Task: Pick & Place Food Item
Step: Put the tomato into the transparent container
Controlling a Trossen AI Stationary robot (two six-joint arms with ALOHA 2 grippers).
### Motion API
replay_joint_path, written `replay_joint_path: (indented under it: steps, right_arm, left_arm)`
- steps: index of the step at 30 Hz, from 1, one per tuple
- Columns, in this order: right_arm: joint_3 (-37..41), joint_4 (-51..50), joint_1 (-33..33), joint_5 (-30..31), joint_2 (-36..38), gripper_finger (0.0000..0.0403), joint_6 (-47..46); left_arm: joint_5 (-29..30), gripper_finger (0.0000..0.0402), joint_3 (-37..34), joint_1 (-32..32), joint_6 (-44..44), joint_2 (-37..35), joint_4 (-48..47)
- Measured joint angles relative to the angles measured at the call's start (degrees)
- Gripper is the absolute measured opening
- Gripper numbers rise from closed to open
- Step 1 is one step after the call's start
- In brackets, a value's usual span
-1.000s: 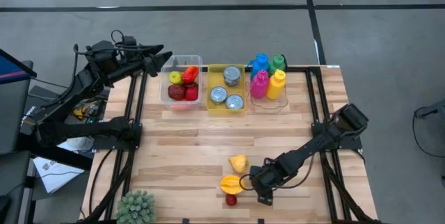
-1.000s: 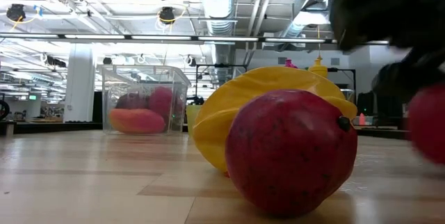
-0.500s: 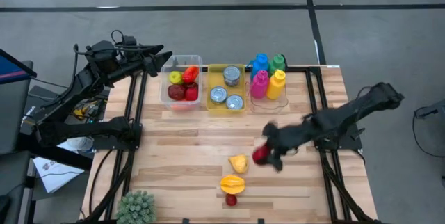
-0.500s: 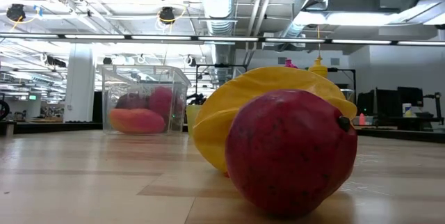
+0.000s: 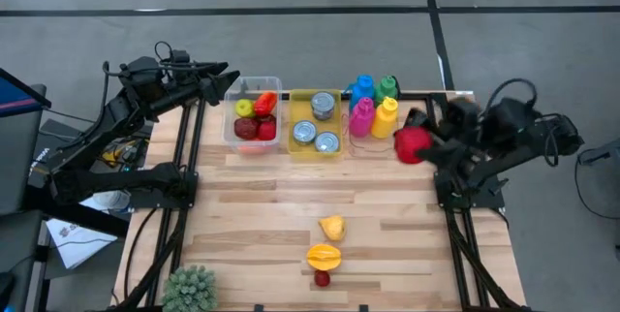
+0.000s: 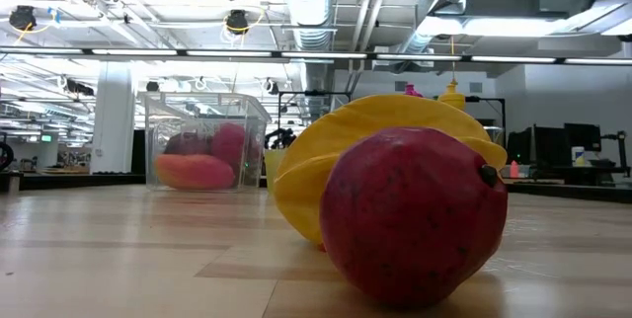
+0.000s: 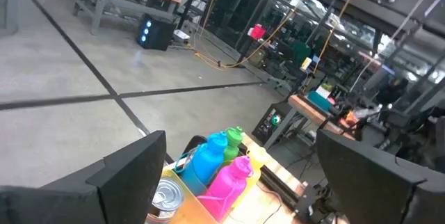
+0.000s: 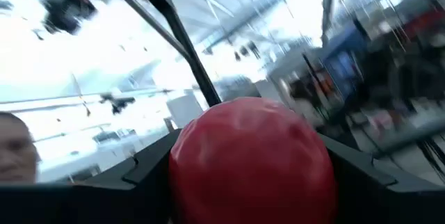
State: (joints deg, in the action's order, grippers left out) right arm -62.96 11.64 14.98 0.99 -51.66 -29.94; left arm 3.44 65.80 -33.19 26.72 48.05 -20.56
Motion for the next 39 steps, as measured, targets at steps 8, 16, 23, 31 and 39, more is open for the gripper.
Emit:
replay_joint_path:
  steps: [8,16,23,31,39]
  right_arm:
    - [-0.04,4.93,-1.76,-5.28,1.14,0.027,0.42]
    - [-0.07,-8.16,-8.16,4.48,-0.93,0.027,6.68]
    - [-0.04,-10.56,-21.95,8.54,-13.68,0.027,8.22]
    - [-5.66,3.95,-28.62,-5.54,-37.68,0.027,3.61]
    - [-28.1,-5.19,-28.54,-12.1,-58.37,0.027,10.91]
  left_arm:
    - [0.13,0.0358,0.0,0.0,1.23,0.0,0.01]
    - [1.17,0.0358,0.0,0.0,1.22,0.0,0.02]
    - [1.23,0.0358,0.0,0.0,1.22,0.0,0.02]
    - [1.23,0.0358,0.0,0.0,1.2,0.0,0.03]
    - [1.23,0.0358,0.0,0.0,1.19,0.0,0.01]
